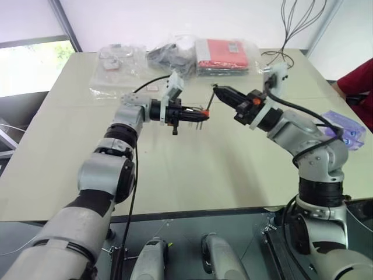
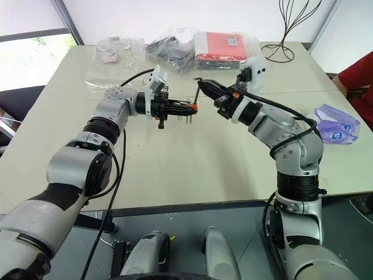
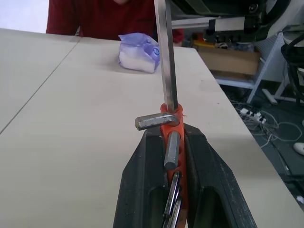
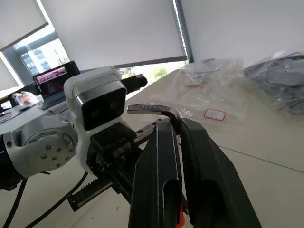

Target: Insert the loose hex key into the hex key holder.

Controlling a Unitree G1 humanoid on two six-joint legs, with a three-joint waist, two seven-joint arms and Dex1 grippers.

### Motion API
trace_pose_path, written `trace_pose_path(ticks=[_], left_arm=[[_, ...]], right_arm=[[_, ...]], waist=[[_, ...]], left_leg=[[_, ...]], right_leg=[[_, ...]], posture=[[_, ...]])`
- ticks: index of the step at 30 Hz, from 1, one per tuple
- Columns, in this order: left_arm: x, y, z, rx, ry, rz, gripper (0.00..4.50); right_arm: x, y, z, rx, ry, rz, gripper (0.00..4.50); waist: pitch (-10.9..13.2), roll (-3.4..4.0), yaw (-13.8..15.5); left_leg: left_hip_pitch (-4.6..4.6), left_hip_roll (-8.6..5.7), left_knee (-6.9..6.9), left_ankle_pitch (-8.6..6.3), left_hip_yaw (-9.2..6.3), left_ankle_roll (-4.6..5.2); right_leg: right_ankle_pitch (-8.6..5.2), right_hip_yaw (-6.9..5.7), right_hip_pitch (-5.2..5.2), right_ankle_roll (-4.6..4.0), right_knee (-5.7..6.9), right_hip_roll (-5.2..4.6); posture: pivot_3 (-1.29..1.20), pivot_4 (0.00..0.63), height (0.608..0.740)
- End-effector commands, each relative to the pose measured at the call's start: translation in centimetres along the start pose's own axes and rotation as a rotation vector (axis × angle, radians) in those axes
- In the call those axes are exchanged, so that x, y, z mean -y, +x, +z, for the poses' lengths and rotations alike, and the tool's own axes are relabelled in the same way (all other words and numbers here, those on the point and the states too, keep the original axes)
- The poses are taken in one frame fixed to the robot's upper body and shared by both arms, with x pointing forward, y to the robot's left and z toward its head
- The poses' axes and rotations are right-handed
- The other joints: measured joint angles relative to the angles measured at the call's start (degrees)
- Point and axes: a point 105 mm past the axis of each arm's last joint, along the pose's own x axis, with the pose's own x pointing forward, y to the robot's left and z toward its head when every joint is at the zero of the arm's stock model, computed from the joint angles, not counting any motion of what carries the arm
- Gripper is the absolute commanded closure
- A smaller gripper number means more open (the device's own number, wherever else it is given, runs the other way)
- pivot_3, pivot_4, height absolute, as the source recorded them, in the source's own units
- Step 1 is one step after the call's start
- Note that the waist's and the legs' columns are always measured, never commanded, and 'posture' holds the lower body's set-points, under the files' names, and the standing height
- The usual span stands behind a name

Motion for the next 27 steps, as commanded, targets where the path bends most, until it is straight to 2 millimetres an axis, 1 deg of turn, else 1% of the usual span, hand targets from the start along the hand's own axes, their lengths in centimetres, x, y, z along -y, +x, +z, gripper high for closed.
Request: trace_pose_path(ticks=[1,12,14,15,16,18,21,22,23,27], left_arm=[[-0.1,0.1,1.9,0.039,0.073,-0.005,4.50],[-0.2,0.0,2.0,0.043,0.074,0.005,4.50],[-0.2,0.0,2.0,0.045,0.075,0.005,4.50],[-0.2,0.0,2.0,0.045,0.075,0.006,4.50],[-0.2,0.0,2.0,0.046,0.075,0.007,4.50],[-0.2,0.0,2.1,0.048,0.075,0.010,4.50],[-0.3,0.0,2.1,0.050,0.075,0.015,4.50],[-0.3,0.0,2.1,0.050,0.074,0.017,4.50],[-0.3,-0.1,2.0,0.050,0.074,0.018,4.50],[-0.5,-0.6,1.8,0.049,0.060,0.040,4.50]], right_arm=[[-1.0,0.5,0.6,0.015,-0.015,0.043,4.38],[-1.3,0.4,0.2,0.006,-0.007,0.045,4.38],[-1.1,0.3,0.2,0.007,-0.007,0.033,3.78],[-1.0,0.2,0.2,0.007,-0.007,0.030,3.55],[-1.0,0.1,0.2,0.008,-0.006,0.027,3.11],[-0.8,-0.1,0.3,0.011,-0.009,0.016,2.09],[-0.5,-0.4,0.3,0.009,-0.015,0.000,0.43],[-0.4,-0.6,0.5,0.011,-0.013,-0.005,0.03],[-0.3,-0.8,0.6,0.014,-0.012,-0.008,0.03],[-0.4,-2.9,1.4,0.015,-0.025,-0.013,0.03]], waist=[[0.0,0.00,0.0],[0.0,0.00,0.0],[0.0,0.00,0.0],[0.0,0.00,0.0],[0.0,0.00,0.0],[0.0,0.00,0.0],[0.0,0.00,0.0],[0.0,0.00,0.0],[0.0,0.00,0.0],[0.0,0.00,0.4]], left_leg=[[0.00,0.00,0.00,0.00,0.00,0.00],[0.01,0.00,0.02,0.00,0.00,0.00],[0.01,0.00,0.02,0.00,0.00,0.00],[0.01,0.00,0.02,0.00,0.00,0.00],[0.01,0.00,0.02,0.00,0.00,0.00],[0.01,0.00,0.02,0.00,0.00,0.00],[0.01,0.00,0.02,0.00,0.00,0.00],[0.01,0.00,0.02,0.00,0.00,0.00],[0.01,0.00,0.02,0.00,0.00,0.00],[0.00,0.00,0.02,0.00,0.00,0.00]], right_leg=[[0.00,0.00,0.00,0.00,0.00,0.00],[0.00,0.00,0.00,0.00,0.02,0.00],[0.00,0.00,0.00,0.00,0.02,0.00],[0.00,0.00,0.00,0.00,0.02,0.00],[0.00,0.00,0.00,0.00,0.02,0.00],[0.00,0.00,0.00,0.00,0.02,0.00],[0.00,0.00,0.00,0.00,0.02,0.00],[0.00,0.00,0.00,0.00,0.02,0.00],[0.00,0.00,0.00,0.00,0.03,0.00],[0.00,0.00,0.00,0.00,0.02,0.00]], posture=[[0.00,0.150,0.740],[0.00,0.150,0.740],[0.00,0.150,0.740],[0.00,0.150,0.740],[0.00,0.150,0.740],[0.00,0.150,0.740],[0.00,0.150,0.740],[0.00,0.150,0.740],[0.00,0.150,0.740],[0.00,0.150,0.740]])
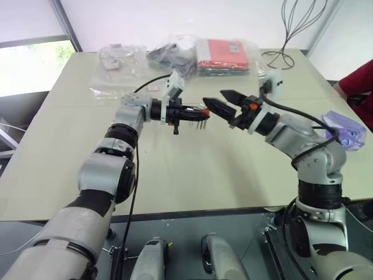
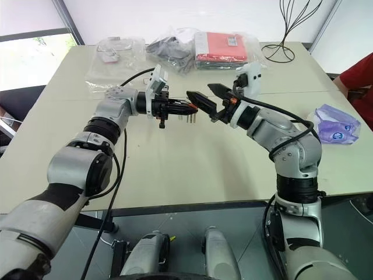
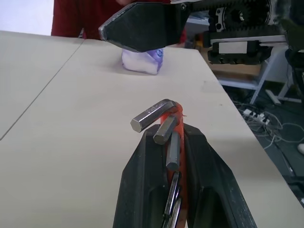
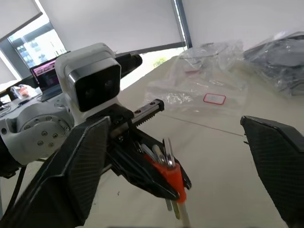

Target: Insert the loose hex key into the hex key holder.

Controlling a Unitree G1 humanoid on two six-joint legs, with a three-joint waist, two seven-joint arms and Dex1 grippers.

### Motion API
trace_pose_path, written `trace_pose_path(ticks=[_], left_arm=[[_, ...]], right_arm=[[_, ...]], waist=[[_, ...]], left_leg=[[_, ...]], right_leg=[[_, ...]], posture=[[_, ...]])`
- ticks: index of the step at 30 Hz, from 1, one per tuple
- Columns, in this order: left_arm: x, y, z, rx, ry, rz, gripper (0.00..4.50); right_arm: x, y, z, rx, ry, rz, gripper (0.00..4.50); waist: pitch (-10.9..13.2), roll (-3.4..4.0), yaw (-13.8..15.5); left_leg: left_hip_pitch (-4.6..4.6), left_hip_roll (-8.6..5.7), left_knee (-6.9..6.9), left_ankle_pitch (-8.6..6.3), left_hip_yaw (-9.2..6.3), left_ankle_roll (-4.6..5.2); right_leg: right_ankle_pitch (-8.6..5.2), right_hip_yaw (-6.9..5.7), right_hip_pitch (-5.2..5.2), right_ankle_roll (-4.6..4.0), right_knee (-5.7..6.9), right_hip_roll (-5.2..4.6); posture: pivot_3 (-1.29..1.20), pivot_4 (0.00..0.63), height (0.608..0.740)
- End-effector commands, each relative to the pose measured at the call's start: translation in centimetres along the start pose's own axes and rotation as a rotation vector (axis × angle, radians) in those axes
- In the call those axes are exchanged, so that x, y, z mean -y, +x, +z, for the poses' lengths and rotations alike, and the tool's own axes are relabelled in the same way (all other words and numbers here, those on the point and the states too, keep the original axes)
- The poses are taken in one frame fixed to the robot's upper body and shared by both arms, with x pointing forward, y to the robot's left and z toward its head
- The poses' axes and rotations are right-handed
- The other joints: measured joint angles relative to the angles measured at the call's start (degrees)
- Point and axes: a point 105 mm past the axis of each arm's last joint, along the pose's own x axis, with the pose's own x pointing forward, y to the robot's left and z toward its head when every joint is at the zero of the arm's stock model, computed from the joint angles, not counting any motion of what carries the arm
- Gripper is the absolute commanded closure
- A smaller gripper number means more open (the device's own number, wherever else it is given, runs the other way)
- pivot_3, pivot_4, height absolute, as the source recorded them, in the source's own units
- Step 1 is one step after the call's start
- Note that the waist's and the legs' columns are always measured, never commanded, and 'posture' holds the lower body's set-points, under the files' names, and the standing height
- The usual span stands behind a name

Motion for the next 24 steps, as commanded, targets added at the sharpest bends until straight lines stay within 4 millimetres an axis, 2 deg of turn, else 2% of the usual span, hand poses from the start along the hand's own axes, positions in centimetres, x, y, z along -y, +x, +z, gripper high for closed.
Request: trace_pose_path(ticks=[1,4,7,13,16,19,22,24], left_arm=[[-0.4,-0.9,1.5,0.045,0.039,0.031,4.50],[-0.9,-1.9,0.6,0.049,-0.028,0.080,4.50],[-2.2,-3.2,-2.4,-0.029,-0.133,0.250,4.50],[-2.3,-5.6,-5.3,-0.009,-0.421,0.364,4.50],[-1.9,-6.5,-6.8,-0.032,-0.488,0.396,4.50],[-2.1,-6.7,-7.3,-0.057,-0.505,0.446,3.20],[-2.6,-7.3,-7.7,-0.076,-0.504,0.516,1.65],[-3.3,-8.1,-8.1,-0.125,-0.406,0.598,0.66]], right_arm=[[-0.7,-2.3,2.1,0.047,-0.058,0.010,0.03],[-0.5,-3.8,1.9,0.000,-0.114,-0.021,0.03],[-0.1,-4.6,1.9,0.008,-0.112,-0.057,0.03],[0.0,-4.7,0.9,0.016,-0.077,-0.079,0.03],[-0.3,-4.2,0.1,0.015,-0.045,-0.068,0.03],[-0.3,-3.8,-0.2,0.016,-0.028,-0.065,0.00],[-0.3,-3.5,-0.3,0.014,-0.017,-0.056,0.00],[-0.2,-3.5,-0.4,0.010,-0.015,-0.055,0.00]], waist=[[0.0,0.00,0.5],[0.0,0.00,0.9],[0.0,0.00,0.8],[0.0,-0.01,0.8],[0.0,0.00,0.7],[0.0,-0.01,1.0],[0.0,-0.01,1.2],[0.0,-0.01,1.1]], left_leg=[[0.00,0.00,0.00,0.00,0.00,0.00],[0.00,0.00,0.00,0.00,0.01,0.00],[0.11,0.01,0.00,0.00,0.02,0.00],[0.35,0.02,0.02,0.00,0.02,0.00],[0.39,0.02,0.02,0.00,0.03,0.00],[0.40,0.04,0.02,0.00,0.01,0.00],[0.40,0.03,0.04,0.00,-0.01,0.00],[0.45,0.03,0.04,0.00,0.01,0.00]], right_leg=[[0.00,0.00,0.00,0.00,-0.01,0.00],[0.00,0.00,0.01,0.00,-0.02,0.00],[0.00,0.03,0.06,0.00,0.01,0.01],[0.01,0.05,0.28,-0.01,0.05,0.04],[0.01,0.05,0.33,-0.01,0.05,0.03],[0.01,0.06,0.33,-0.02,0.07,0.03],[0.01,0.05,0.37,-0.02,0.07,0.01],[0.01,0.05,0.43,-0.02,0.02,-0.01]], posture=[[0.00,0.150,0.740],[0.00,0.150,0.740],[0.00,0.150,0.740],[0.00,0.150,0.740],[0.00,0.150,0.740],[0.00,0.150,0.740],[0.00,0.150,0.740],[0.00,0.150,0.740]])
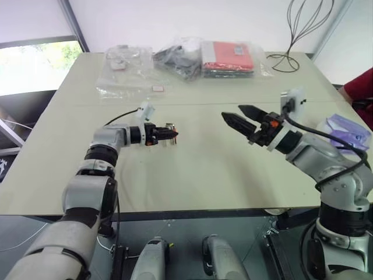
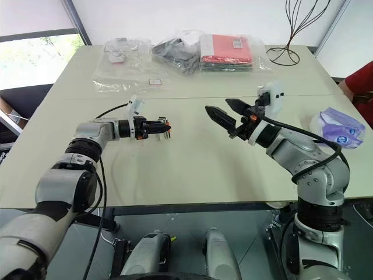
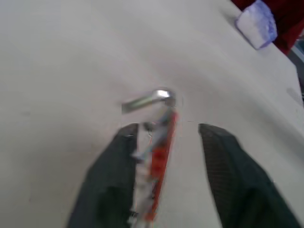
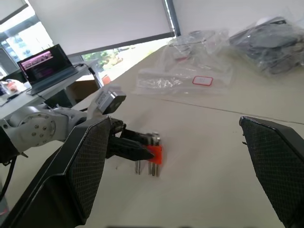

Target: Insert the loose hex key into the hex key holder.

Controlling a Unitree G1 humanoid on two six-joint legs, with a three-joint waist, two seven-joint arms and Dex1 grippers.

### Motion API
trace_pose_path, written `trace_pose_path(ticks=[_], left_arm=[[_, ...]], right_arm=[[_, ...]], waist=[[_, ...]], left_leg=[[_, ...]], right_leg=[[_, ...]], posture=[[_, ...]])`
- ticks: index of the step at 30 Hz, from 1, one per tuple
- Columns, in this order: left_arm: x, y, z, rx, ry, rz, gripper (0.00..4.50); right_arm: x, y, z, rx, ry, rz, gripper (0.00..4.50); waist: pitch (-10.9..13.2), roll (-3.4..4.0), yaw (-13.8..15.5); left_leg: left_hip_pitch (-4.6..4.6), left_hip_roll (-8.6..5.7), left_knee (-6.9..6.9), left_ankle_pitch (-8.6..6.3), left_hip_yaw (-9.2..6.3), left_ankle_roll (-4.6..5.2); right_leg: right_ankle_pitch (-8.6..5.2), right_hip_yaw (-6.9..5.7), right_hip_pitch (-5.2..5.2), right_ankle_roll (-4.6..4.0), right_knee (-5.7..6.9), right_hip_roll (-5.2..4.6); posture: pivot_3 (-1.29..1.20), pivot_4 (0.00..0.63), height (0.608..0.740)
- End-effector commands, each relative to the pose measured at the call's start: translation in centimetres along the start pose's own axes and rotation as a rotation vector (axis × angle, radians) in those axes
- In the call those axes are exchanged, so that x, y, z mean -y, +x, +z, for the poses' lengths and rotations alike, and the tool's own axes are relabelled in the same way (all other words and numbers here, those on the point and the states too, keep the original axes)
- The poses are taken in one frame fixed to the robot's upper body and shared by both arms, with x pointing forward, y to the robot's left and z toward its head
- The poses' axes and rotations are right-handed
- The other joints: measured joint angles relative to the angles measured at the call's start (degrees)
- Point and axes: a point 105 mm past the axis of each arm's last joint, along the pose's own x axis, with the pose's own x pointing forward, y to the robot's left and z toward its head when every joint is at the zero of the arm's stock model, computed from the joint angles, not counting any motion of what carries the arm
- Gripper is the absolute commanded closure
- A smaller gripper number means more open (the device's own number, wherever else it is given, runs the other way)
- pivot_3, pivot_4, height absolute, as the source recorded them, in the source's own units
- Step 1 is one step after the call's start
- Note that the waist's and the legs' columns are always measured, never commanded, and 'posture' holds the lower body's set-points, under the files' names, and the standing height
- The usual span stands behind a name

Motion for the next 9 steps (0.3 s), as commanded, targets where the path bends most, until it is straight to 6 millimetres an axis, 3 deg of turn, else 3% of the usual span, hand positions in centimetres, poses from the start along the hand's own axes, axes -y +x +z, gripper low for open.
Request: trace_pose_path(ticks=[1,5,9], left_arm=[[-1.7,-1.0,1.6,0.032,0.177,0.152,0.66],[-3.5,-2.4,2.1,0.037,0.330,0.296,0.66],[-3.8,-3.4,3.3,0.103,0.408,0.330,0.66]], right_arm=[[-0.3,0.0,1.2,0.043,-0.028,0.016,0.00],[0.0,-0.3,1.0,0.034,-0.031,0.003,0.00],[0.3,-0.6,0.8,0.026,-0.039,-0.015,0.00]], waist=[[0.0,0.00,0.0],[0.0,0.00,-0.2],[0.0,0.00,-0.1]], left_leg=[[0.00,0.00,0.00,0.00,0.00,0.00],[0.03,0.01,-0.02,0.00,0.03,0.00],[0.03,0.01,-0.02,0.00,0.02,0.00]], right_leg=[[0.00,0.00,0.01,0.00,-0.04,0.00],[0.00,0.00,0.01,0.00,-0.05,0.00],[0.01,0.00,0.01,-0.01,-0.04,0.01]], posture=[[0.00,0.150,0.740],[0.00,0.150,0.740],[0.00,0.150,0.740]])
